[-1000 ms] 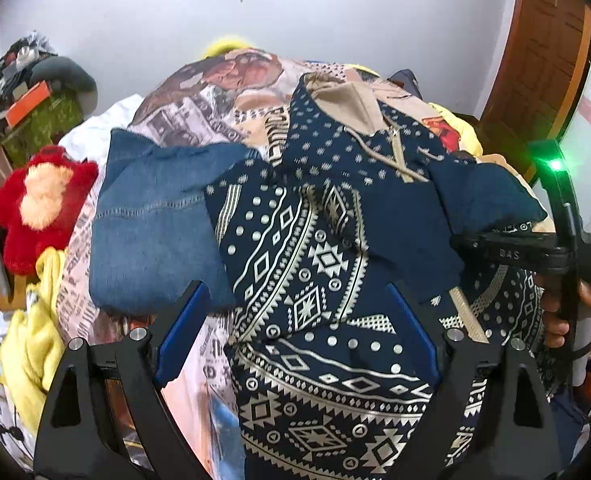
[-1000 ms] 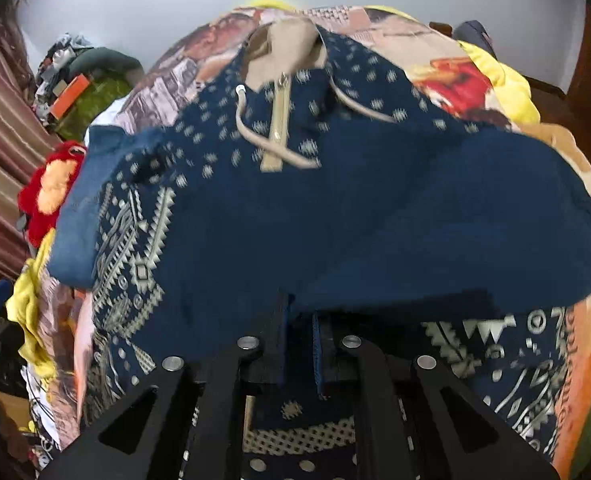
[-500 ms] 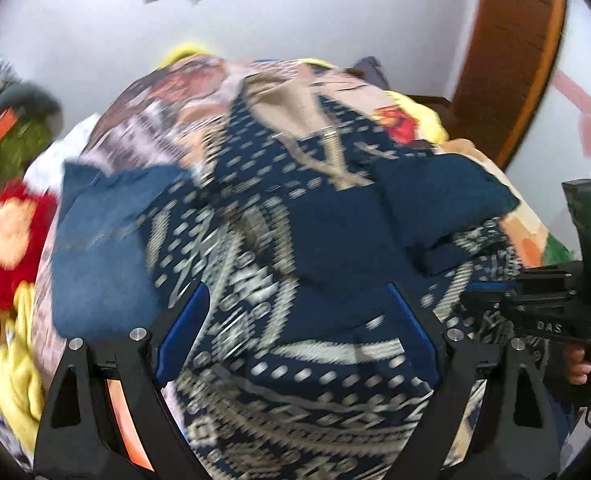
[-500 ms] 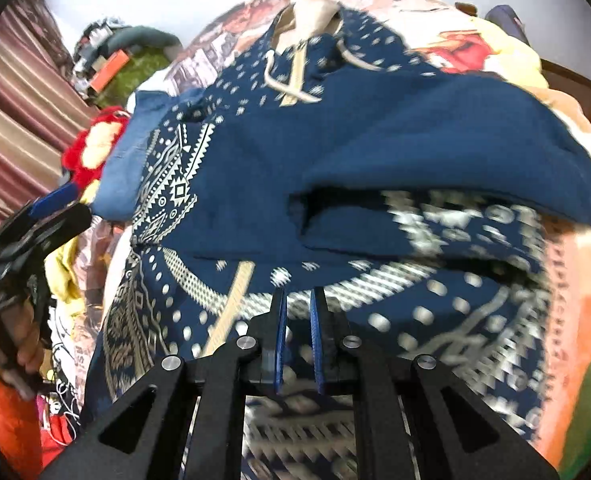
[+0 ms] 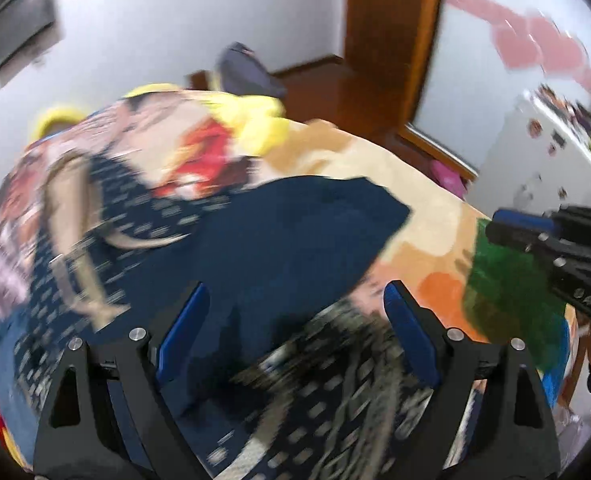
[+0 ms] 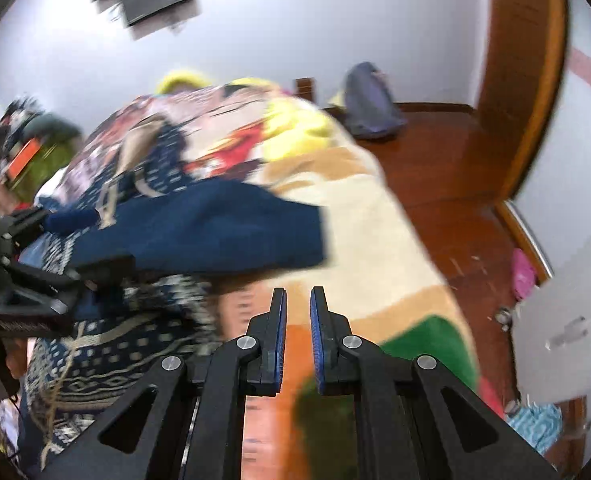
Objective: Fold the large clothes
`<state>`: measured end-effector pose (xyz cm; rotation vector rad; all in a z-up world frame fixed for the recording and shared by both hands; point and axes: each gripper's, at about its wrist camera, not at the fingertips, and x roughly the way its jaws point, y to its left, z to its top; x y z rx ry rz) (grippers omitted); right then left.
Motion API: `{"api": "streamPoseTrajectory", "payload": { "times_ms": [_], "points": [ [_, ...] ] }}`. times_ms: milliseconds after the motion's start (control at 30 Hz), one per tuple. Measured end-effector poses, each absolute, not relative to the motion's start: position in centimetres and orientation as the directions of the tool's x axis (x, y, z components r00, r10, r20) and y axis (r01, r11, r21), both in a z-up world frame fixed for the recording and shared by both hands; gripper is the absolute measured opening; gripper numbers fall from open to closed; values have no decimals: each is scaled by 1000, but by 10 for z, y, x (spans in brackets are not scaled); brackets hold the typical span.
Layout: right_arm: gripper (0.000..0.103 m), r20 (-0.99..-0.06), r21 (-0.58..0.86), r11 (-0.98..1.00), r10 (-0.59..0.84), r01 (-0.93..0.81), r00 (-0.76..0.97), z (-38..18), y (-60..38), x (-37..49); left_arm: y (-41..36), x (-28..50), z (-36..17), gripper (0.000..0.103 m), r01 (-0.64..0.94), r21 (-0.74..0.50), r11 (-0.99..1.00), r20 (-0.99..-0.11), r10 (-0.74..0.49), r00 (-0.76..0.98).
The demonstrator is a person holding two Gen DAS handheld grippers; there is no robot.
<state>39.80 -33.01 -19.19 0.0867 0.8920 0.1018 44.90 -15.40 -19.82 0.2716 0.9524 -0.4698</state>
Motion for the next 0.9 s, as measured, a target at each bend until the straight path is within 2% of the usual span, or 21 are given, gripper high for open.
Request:
{"api": "streamPoseTrajectory", "payload": {
  "times_ms": [200,233,267,333,400,500,533,667,800,900],
  "points": [
    [8,-779,144,989,91,36,620,-206,-374,396,-222,472,-243,89,588,115,801,-865,-210,456],
    [8,-781,149,988,90,43,618,-208,-377,396,-227,475,-250,87,589,139,796,-865,-193,464],
    [8,-783,154,987,92,48,615,-211,-380,396,-233,479,-259,76,594,170,786,-868,-166,469],
    [8,-789,159,986,96,50,607,-215,-379,395,-237,485,-270,65,594,203,778,-869,-136,475],
    [8,-793,157,987,99,44,601,-219,-379,395,-235,489,-272,49,596,169,785,-869,-167,466],
    [8,-796,150,988,102,32,597,-221,-374,394,-228,497,-268,14,571,117,813,-876,-187,445],
    [8,-797,150,988,104,27,595,-221,-372,394,-224,500,-264,8,556,105,825,-874,-190,447],
    [8,-789,159,987,131,-6,600,-216,-358,394,-180,498,-223,8,489,-38,872,-833,-298,466],
    [8,-785,159,986,155,-47,600,-211,-336,397,-117,481,-167,8,416,-105,903,-754,-345,559],
    [8,-781,161,983,184,-93,597,-206,-313,401,-69,465,-134,8,358,-92,929,-700,-316,640]
  ]
}}
